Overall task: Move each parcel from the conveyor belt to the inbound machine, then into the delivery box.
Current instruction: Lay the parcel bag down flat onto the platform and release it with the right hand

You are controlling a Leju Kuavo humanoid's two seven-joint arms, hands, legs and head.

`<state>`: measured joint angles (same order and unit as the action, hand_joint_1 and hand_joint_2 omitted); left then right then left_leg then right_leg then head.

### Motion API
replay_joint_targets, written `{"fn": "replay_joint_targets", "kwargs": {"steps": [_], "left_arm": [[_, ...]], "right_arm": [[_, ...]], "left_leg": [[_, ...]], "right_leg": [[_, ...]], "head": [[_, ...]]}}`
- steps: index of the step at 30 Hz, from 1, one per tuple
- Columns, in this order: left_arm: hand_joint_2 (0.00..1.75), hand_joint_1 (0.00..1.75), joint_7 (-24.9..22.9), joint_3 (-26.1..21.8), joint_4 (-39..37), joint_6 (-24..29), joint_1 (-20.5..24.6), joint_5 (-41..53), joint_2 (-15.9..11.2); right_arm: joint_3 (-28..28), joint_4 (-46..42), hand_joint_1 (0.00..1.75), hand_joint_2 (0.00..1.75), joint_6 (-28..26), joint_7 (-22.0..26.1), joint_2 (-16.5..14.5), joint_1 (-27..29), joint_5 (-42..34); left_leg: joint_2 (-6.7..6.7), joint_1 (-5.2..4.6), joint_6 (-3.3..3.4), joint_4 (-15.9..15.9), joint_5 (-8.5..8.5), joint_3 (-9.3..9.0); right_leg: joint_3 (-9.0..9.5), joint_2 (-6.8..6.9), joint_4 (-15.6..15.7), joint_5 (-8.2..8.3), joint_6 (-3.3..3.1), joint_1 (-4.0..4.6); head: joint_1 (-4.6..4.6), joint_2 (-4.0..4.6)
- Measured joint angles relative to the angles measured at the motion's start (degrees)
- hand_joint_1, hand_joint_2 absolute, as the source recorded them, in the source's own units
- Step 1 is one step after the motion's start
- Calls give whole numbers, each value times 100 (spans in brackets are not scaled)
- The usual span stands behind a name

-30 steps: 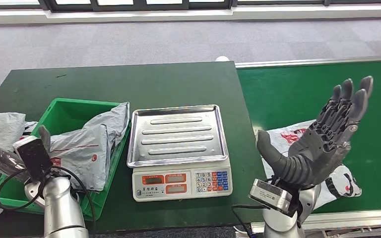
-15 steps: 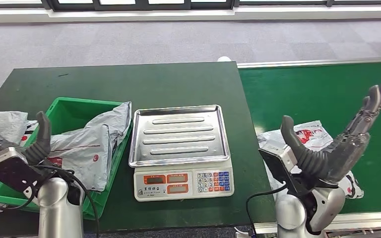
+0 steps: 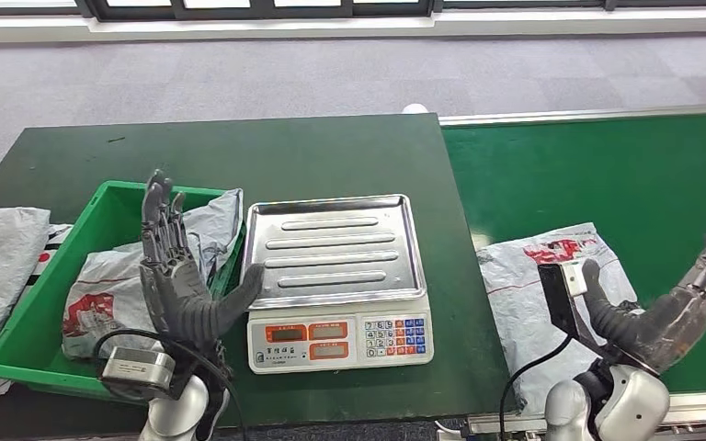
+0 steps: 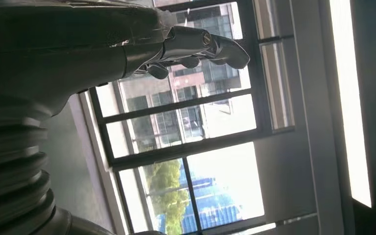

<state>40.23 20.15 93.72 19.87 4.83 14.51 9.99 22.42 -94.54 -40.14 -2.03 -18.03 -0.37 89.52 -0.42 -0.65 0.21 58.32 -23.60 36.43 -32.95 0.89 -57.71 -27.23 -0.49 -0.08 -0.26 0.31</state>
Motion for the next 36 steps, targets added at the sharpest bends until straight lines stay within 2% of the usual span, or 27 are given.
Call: {"fn": "replay_joint_targets", "kwargs": {"steps": [5, 9, 16, 23, 29, 36], "left_arm": [[175, 0, -2, 449, -152, 270, -50, 8, -162], [175, 0, -2, 628, -225, 337, -84, 14, -246], [175, 0, -3, 703, -229, 469, -204, -78, -324], [175, 0, -3, 698, -167, 531, -269, -139, -382], [175, 0, -3, 696, -153, 533, -294, -52, -409], [175, 0, -3, 696, -163, 577, -361, -3, -414]], "right_arm": [[407, 245, 0, 175, -1, -204, 21, 48, 40], [600, 406, 0, 175, -3, -316, 52, 58, 49], [896, 1128, 0, 175, -4, -796, 243, 2, 25], [1301, 1993, 0, 175, -5, -894, 400, -84, 15], [1253, 2895, 0, 175, -5, -1646, 679, -239, 51], [1069, 3519, 0, 175, -6, -1849, 863, -369, 51]], "left_leg": [[-1, 0, 2, 0, -2, 0], [-3, 0, 3, 0, -4, 0], [0, -2, 6, -1, -5, 0], [5, -4, 8, 0, -5, 0], [5, -5, 10, -1, -7, 1], [5, -5, 10, -1, -7, 1]], "right_leg": [[0, -1, 0, -3, 0, 0], [0, -3, 0, -4, 0, 0], [3, -2, 0, -6, 3, 2], [7, 2, 0, -8, 9, 1], [7, 2, 0, -8, 9, 1], [8, 4, 0, -8, 9, 1]], "head": [[0, 0], [0, 0], [0, 0], [1, 0], [1, 0], [1, 0]]}}
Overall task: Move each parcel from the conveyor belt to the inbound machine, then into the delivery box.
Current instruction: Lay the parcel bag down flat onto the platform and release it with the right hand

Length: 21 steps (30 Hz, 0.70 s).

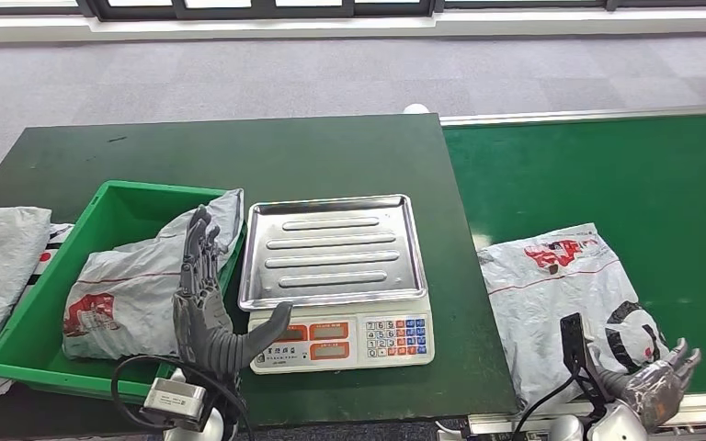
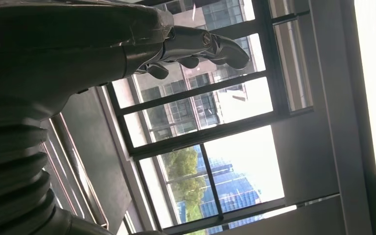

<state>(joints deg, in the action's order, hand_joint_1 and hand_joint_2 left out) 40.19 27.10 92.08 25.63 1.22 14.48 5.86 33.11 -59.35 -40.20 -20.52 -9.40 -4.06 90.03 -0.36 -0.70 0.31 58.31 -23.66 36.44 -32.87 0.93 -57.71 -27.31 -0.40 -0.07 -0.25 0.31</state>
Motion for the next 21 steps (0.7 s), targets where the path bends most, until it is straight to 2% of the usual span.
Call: {"fn": "replay_joint_targets", "kwargs": {"steps": [2, 4, 8, 9, 11, 13, 15, 21], "left_arm": [[175, 0, 0, -3, 1, 22, -32, 5, -7], [175, 0, 0, -16, 3, 51, -62, 8, -15], [175, 0, 0, -42, 4, 93, -119, 12, -29], [175, 0, 0, -45, 4, 97, -125, 12, -35], [175, 0, 0, -49, 4, 101, -129, 7, -47], [175, 0, 0, -54, 3, 101, -129, 1, -57], [175, 0, 0, -60, 2, 101, -129, -3, -64], [175, 0, 0, -84, -1, 87, -130, -10, -87]], "right_arm": [[-33, 86, 0, 175, -1, 186, 13, -40, -103], [-29, 200, 0, 175, 0, 849, 14, -136, -595], [128, 603, 0, 175, 43, 3438, 14, -476, -2807], [185, 704, 0, 175, 81, 3963, 14, -565, -3282], [284, 900, 0, 175, 137, 4668, 22, -741, -3899], [354, 1095, 0, 175, 96, 4942, 50, -903, -4072], [397, 1251, 0, 175, 45, 4996, 87, -1031, -4032], [455, 1520, 0, 175, 1, 4729, 163, -1337, -3479]], "left_leg": [[0, 0, 0, 0, 0, 0], [-2, 0, 0, 0, 0, 0], [-7, 0, 1, 0, 1, -1], [-6, 0, 2, 0, 2, 0], [-5, 0, 3, 0, 3, -1], [-7, 0, 2, 0, 3, -1], [-7, -1, 2, 0, 3, -1], [-6, -1, 3, 1, 3, -1]], "right_leg": [[0, -1, 0, 0, 0, 0], [-2, -4, 0, 0, 0, 0], [-4, -5, 0, 0, 0, 0], [-3, -3, 0, 0, 0, 0], [-2, -2, 0, 1, 1, 0], [-2, -5, 0, 3, 1, 0], [-2, -5, 0, 3, 2, -1], [-2, -4, 0, 4, 3, -1]], "head": [[0, 0], [0, 0], [-1, 0], [-1, 0], [-1, 0], [0, 0], [0, 0], [-1, 0]]}}
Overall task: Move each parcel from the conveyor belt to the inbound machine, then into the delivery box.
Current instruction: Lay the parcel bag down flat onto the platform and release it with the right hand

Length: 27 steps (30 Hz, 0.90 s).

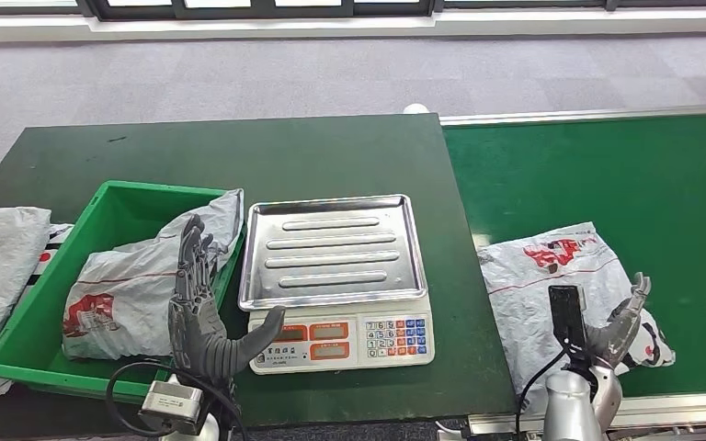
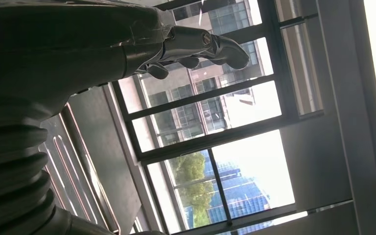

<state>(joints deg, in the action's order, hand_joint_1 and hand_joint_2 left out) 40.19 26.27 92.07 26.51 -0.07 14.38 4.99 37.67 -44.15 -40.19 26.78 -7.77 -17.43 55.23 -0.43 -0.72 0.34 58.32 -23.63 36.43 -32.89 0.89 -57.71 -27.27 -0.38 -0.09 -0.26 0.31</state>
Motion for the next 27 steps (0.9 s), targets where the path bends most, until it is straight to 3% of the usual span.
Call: {"fn": "replay_joint_targets", "kwargs": {"steps": [7, 8, 12, 14, 27], "left_arm": [[175, 0, 0, -7, -3, -10, -1, 5, -14], [175, 0, 0, -8, -4, -13, -1, 9, -15], [175, 0, 0, -12, -16, -32, -2, 31, -16], [175, 0, 0, -13, -30, -34, -2, 40, -19], [175, 0, 0, -13, -51, 51, -43, 128, -26]], "right_arm": [[139, 188, 0, 175, -2, -533, 35, -164, 806], [142, 263, 0, 175, 6, -904, 51, -187, 1192], [11, 784, 0, 175, 205, -3231, 174, -247, 3175], [-99, 978, 0, 175, 297, -3648, 213, -241, 3404], [-331, 1417, 0, 175, 581, -3731, 286, -242, 3471]], "left_leg": [[0, 0, 0, 0, 0, 0], [0, 1, 0, 0, 0, 0], [6, 1, 0, 0, 0, 1], [8, 1, 0, 0, 0, 1], [6, 1, 0, 0, 0, 1]], "right_leg": [[0, 0, 0, -1, 0, 1], [0, 0, 0, -1, 0, 1], [1, 6, 0, -1, 0, 1], [1, 6, 0, -1, 0, 1], [1, 5, 0, -2, 0, 1]], "head": [[1, 0], [1, 0], [1, 0], [1, 0], [0, 0]]}}
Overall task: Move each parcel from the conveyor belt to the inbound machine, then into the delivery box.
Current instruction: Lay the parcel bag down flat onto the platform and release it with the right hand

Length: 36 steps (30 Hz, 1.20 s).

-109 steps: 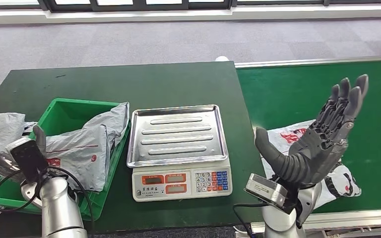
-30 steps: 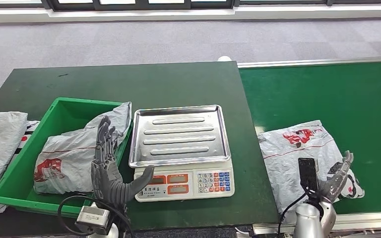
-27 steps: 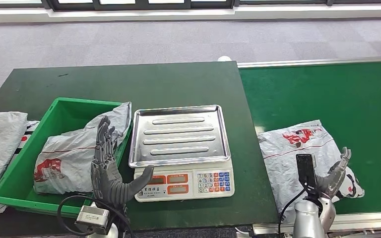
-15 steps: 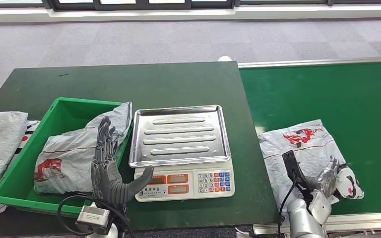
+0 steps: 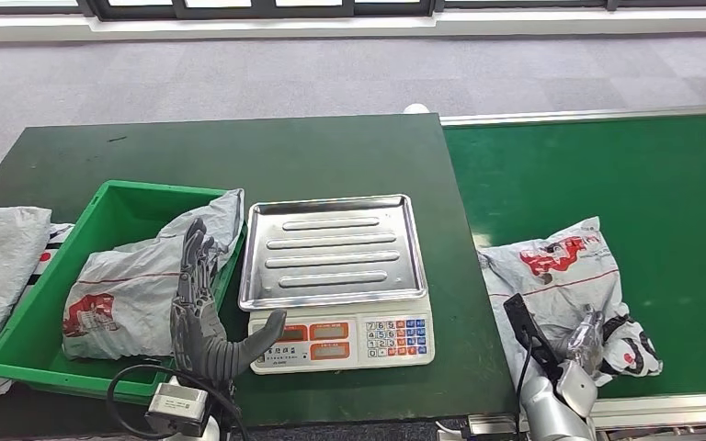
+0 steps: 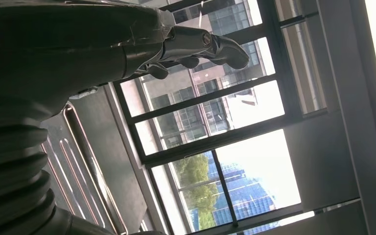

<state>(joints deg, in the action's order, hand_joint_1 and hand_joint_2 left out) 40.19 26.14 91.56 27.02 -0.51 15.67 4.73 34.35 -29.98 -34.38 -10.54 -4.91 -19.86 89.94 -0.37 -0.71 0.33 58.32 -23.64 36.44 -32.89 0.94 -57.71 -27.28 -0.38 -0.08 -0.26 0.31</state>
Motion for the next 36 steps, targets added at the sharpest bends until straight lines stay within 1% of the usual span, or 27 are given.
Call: {"fn": "replay_joint_targets", "kwargs": {"steps": [2, 3, 6, 7, 11, 18, 25, 31, 34, 36], "left_arm": [[175, 0, 0, 0, -2, 10, -6, 4, -5], [175, 0, 0, 0, -4, 19, -9, 8, -8], [175, 0, 0, 0, -24, 60, -13, 37, -13], [175, 0, 0, 0, -33, 77, -14, 47, -13], [175, 0, 0, 0, -51, 145, -24, 75, -14], [175, 0, 0, 0, -89, 231, -39, 233, -14], [175, 0, 0, 0, -84, 241, -108, 349, -11], [175, 0, 0, 0, -76, 242, -140, 362, -11], [175, 0, 0, -1, -59, 237, -167, 396, -10], [175, 0, 0, -20, -30, 209, -205, 417, -1]], "right_arm": [[-4, 19, 0, 175, 66, 3, 1, -2, 0], [-6, 26, 8, 175, 111, 4, 2, -2, 1], [-12, 47, 139, 175, 277, -15, 2, -1, 7], [-18, 53, 175, 175, 336, -26, 2, 0, 9], [-50, 61, 175, 175, 468, -59, 2, 10, 21], [-56, 56, 175, 175, 473, -35, 22, 1, 26], [-56, -152, 175, 175, 177, 148, -19, 142, -3], [-56, -274, 175, 175, 93, 191, -62, 208, -15], [-57, -599, 175, 175, -239, 430, -157, 360, -142], [-72, -1196, 175, 175, -474, 791, -319, 589, -333]], "left_leg": [[0, 0, 0, 0, 0, 0], [0, 0, 0, 0, 0, 0], [0, 0, 0, 0, 0, 0], [0, 0, 0, 0, 0, -1], [-1, 0, 0, 0, 0, -1], [-5, 0, 6, 1, -4, -13], [-3, 0, 9, 1, -1, -14], [-2, 0, 9, 1, -1, -14], [6, -1, 9, 1, -1, -8], [9, -1, 9, 1, -1, -4]], "right_leg": [[0, 0, 0, 0, 0, 0], [0, 0, 0, 0, 0, 0], [0, 0, 0, 0, 0, 0], [0, 0, 0, 0, 0, 0], [1, 0, 0, 0, 0, 0], [4, -5, 1, 0, 1, 0], [16, -1, 1, 4, 5, -1], [16, 0, 1, 3, 5, -1], [15, 8, 1, 1, 4, -1], [11, 13, 1, 0, 3, -1]], "head": [[0, 0], [0, 0], [0, 0], [0, 0], [0, 0], [0, 0], [0, 0], [0, 0], [1, 0], [1, 0]]}}
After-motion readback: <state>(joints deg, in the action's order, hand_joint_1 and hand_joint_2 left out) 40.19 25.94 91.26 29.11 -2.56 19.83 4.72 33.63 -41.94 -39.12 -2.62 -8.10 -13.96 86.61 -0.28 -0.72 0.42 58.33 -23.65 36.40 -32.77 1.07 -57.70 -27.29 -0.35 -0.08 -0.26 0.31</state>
